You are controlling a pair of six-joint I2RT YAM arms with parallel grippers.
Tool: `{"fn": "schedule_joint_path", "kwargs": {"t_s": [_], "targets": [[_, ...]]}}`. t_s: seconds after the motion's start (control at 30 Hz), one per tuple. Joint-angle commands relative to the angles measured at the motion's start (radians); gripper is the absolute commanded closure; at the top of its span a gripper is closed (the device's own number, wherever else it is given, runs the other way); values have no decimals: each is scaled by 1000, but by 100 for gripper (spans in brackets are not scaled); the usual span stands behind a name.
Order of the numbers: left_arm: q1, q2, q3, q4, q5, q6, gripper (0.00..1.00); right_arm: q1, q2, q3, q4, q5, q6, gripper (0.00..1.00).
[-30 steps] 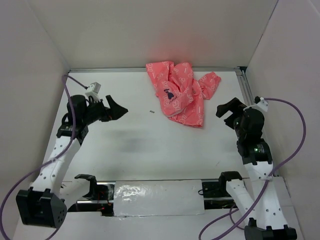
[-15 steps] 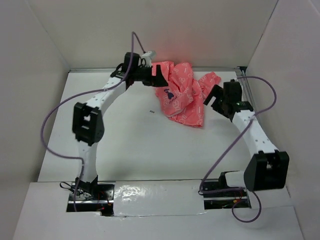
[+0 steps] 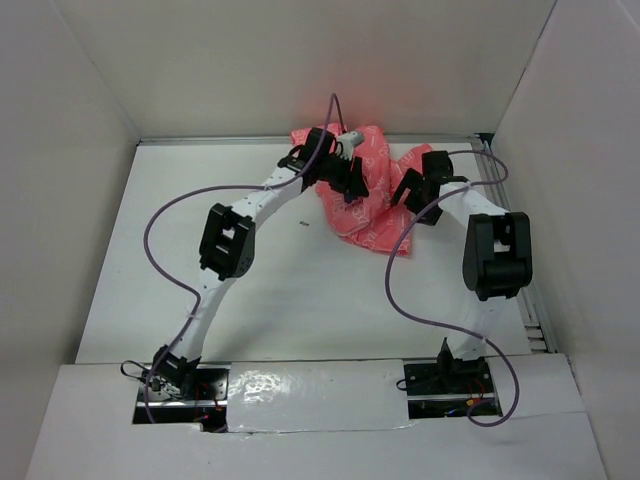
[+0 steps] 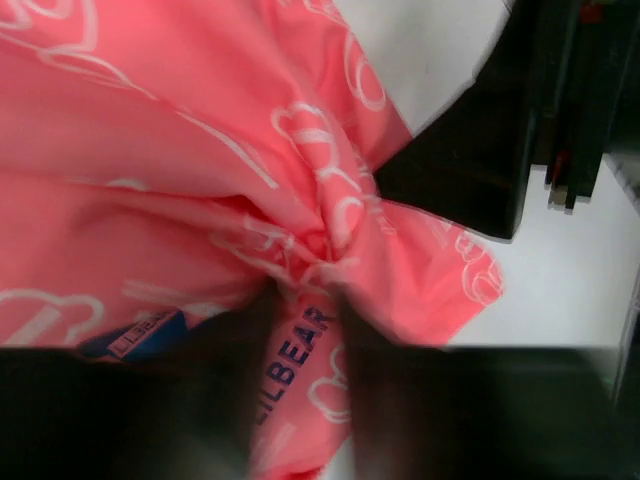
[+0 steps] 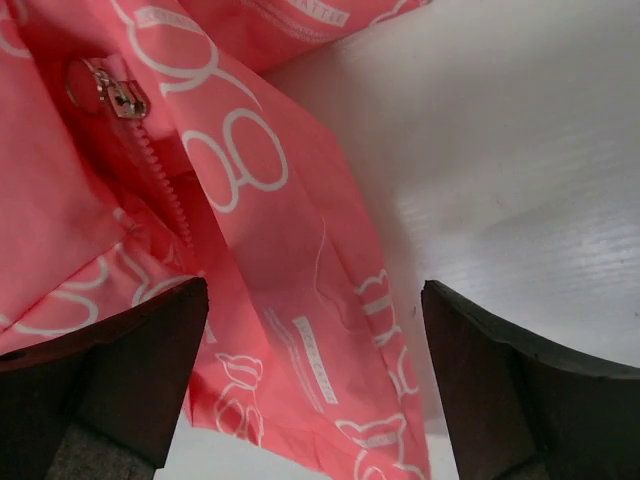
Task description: Zip up the jacket
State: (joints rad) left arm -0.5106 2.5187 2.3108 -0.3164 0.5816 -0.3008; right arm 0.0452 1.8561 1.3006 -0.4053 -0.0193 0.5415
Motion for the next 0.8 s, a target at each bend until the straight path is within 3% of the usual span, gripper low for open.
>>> {"fn": "schedule_joint_path", "kwargs": {"t_s": [0.0,0.1,0.13,0.17,0.23,0.33,0.37,0.53,0.67,0.77], "targets": [[-3,31,24,46,52,22,96,15,35,69,20,-14,12,7],[10,-35,-49,68,32,15,100,15,75,88,16,-10,35,26],[15,-66,-80,76,24,11,100,16,80,88,23,-13,46,52],[23,-98,-152,100,20,5,100,15,83,85,26,-24,43,65],[52,-226,-242,115,8,-18,100,15,68,60,31,-44,58,100],[87,-446,-485,149,-61,-58,100,19,-41,-46,66,-24,69,100],[92,-571,-637,161,-89,-67,100,24,-116,-75,66,-2,81,100],[118,-915,-1102,96,-404,-230,100,19,-294,-253,-58,186,133,100],[153,-1160,-1319,-41,-534,-420,100,33,-437,-418,-118,228,156,100],[193,-1245,-1398,-117,-577,-481,100,41,-510,-495,-122,236,173,100]]}}
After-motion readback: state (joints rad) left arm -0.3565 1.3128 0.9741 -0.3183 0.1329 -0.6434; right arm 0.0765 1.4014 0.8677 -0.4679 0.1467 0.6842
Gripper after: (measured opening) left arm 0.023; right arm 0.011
